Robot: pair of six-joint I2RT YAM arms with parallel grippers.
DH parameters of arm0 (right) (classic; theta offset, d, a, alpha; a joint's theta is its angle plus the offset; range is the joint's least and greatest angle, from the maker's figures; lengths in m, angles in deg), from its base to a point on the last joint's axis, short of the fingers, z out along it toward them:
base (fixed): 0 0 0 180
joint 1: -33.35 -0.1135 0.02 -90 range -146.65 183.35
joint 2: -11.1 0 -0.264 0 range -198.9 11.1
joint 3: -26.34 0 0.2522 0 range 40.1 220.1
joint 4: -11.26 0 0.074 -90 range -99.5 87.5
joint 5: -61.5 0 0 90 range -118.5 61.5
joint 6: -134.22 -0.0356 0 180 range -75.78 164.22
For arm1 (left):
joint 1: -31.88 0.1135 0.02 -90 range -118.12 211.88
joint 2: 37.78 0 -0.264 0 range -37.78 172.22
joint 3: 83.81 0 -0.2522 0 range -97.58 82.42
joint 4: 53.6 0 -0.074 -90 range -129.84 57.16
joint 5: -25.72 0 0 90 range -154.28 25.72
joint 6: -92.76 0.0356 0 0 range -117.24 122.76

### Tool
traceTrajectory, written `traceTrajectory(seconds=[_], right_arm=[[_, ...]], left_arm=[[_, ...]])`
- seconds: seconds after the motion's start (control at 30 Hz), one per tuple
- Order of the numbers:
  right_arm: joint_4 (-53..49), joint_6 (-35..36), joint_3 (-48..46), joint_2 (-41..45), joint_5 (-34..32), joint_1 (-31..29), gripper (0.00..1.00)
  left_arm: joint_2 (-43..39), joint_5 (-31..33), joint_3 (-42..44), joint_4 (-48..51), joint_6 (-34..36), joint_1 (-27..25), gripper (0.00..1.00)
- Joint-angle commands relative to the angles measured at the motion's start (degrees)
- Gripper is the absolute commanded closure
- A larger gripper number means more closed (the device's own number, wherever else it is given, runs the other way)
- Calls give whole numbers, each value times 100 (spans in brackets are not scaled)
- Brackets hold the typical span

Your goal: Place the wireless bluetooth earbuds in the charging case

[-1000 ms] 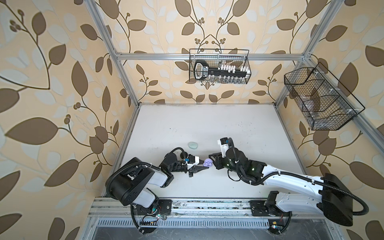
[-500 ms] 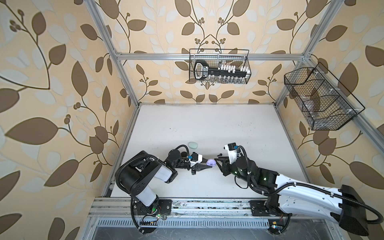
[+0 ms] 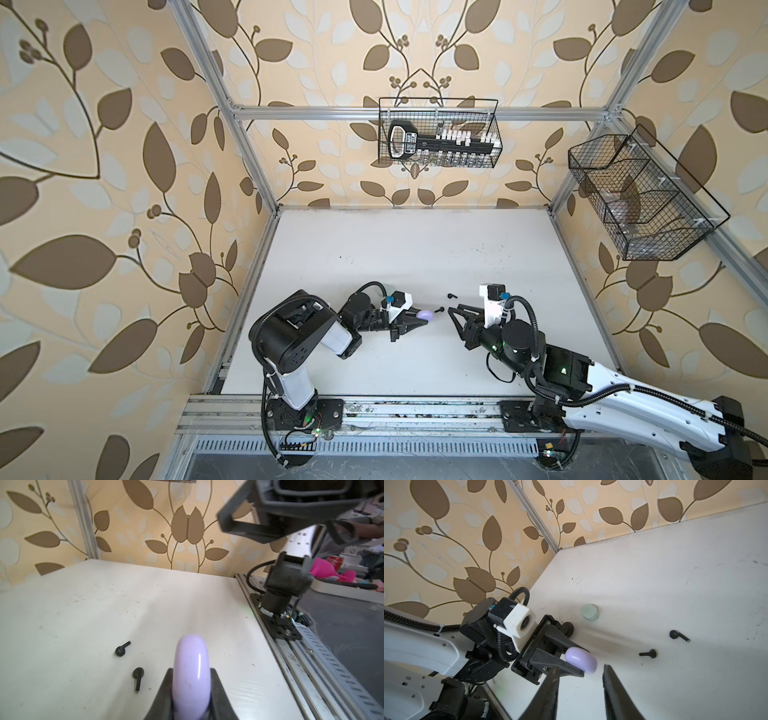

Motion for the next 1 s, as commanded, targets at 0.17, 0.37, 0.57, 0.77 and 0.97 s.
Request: traceTrajectory(seconds=[0.17, 0.37, 0.57, 0.77, 0.97], right_arm=[[-1062, -433, 359, -171, -469, 270, 62], [-1174, -422, 448, -340, -415, 459, 61], [-1055, -292, 604, -712, -387, 532, 60], [-800, -237, 695, -1078, -357, 537, 59], [-699, -175, 790, -1329, -316, 540, 58]], left_arm=[[1088, 1283, -1185, -171, -2690, 447, 100], [919, 1790, -1308, 596, -3540, 553, 100], [204, 2164, -1619, 3137, -3998, 513, 100], [93, 2186, -1852, 4034, -4184, 292, 98], [511, 1947, -2295, 4270, -4157, 254, 93]])
